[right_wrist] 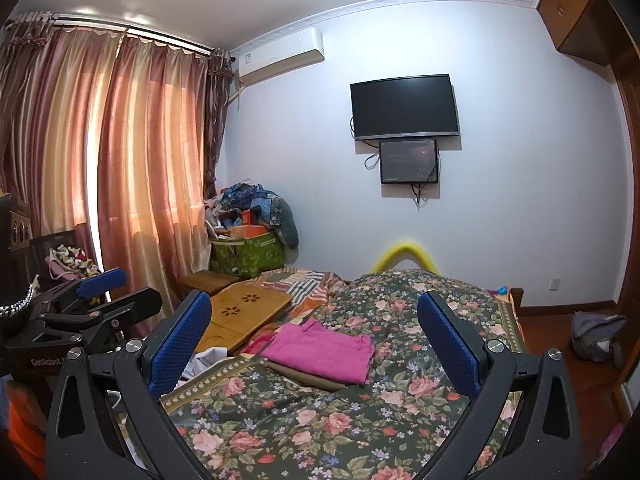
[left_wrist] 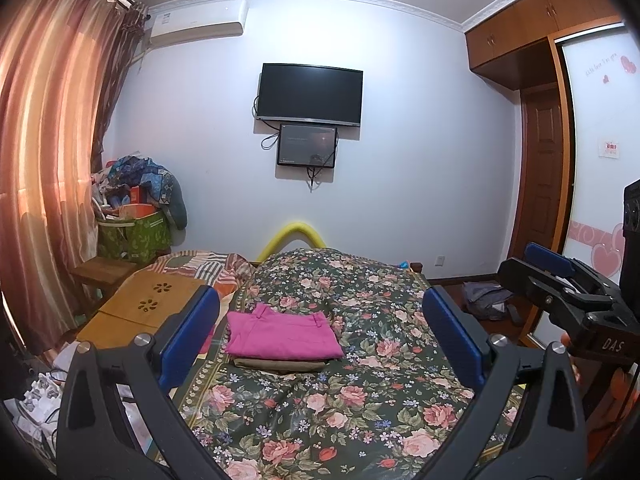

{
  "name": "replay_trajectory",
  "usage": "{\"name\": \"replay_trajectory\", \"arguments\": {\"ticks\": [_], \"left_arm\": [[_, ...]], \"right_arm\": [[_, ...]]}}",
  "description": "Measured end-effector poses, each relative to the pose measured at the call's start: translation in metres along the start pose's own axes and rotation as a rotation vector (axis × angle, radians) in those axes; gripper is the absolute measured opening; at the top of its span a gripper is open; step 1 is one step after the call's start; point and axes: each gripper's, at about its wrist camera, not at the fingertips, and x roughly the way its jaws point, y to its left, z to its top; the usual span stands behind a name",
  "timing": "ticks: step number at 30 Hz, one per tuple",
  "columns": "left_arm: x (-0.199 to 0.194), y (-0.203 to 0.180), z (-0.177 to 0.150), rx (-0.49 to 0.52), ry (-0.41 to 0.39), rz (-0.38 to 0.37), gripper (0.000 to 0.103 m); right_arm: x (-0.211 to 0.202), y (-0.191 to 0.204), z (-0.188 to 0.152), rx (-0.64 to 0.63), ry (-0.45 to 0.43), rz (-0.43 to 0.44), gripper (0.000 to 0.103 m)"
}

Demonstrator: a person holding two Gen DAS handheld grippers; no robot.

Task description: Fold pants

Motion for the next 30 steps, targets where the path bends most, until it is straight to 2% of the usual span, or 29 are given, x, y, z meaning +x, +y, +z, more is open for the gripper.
{"name": "replay_trajectory", "arguments": {"ticks": [10,30], "left_arm": [[0.0009,-0.0001,-0.0006,-0.001,0.006,-0.037,0.103],[0.0054,-0.003,-0.0052,-0.011,0.027,-0.038,0.103]], "right_arm": [[-0.0001,-0.0003,-0.0001,-0.016,-0.017,-0.018,0.102],[0.0003,-0.0062,-0.0021,0.0,-0.011,-0.014,0.102]]}}
